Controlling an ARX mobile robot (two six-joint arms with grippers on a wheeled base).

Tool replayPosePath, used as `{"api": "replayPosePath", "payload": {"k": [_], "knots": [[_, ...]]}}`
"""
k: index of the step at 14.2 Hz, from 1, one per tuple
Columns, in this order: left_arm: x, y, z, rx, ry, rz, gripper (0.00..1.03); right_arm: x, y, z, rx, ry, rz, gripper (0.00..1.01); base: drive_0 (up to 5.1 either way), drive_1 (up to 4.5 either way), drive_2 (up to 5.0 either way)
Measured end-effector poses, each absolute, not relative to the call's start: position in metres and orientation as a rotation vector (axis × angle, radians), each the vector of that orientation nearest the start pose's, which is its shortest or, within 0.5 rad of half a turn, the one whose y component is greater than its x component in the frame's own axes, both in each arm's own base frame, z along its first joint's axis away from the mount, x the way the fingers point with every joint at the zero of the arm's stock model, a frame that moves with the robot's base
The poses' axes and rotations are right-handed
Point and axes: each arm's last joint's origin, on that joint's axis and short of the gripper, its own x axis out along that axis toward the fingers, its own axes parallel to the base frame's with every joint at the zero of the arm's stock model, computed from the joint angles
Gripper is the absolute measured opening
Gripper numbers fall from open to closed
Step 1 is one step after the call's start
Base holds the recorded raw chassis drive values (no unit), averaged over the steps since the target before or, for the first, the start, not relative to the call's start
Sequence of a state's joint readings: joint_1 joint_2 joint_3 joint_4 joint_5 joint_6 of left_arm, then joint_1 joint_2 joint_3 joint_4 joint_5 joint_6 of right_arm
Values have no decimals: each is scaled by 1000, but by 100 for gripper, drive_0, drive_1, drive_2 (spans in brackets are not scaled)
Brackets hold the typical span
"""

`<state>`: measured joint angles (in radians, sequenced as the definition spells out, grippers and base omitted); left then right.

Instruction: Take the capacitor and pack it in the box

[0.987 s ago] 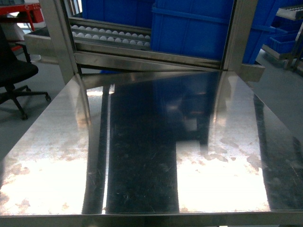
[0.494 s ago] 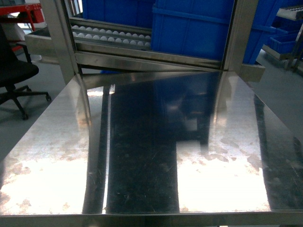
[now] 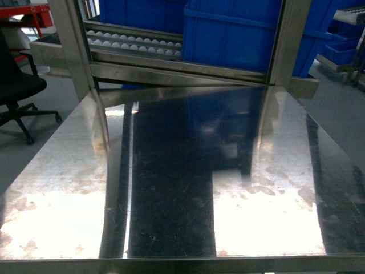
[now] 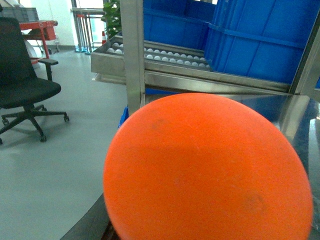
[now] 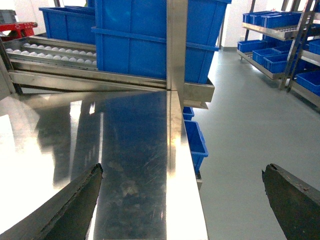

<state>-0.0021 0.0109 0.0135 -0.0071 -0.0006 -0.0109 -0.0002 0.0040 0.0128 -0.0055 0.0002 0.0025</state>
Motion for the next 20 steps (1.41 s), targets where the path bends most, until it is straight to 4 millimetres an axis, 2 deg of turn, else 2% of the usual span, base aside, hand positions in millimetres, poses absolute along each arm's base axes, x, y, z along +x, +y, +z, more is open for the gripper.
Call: {"api": "replayPosePath", "payload": {"k": [20], "knots": [[98, 0, 167, -10, 5, -2, 44, 97, 0, 167, 2, -4, 0, 98, 0, 0, 0]]}}
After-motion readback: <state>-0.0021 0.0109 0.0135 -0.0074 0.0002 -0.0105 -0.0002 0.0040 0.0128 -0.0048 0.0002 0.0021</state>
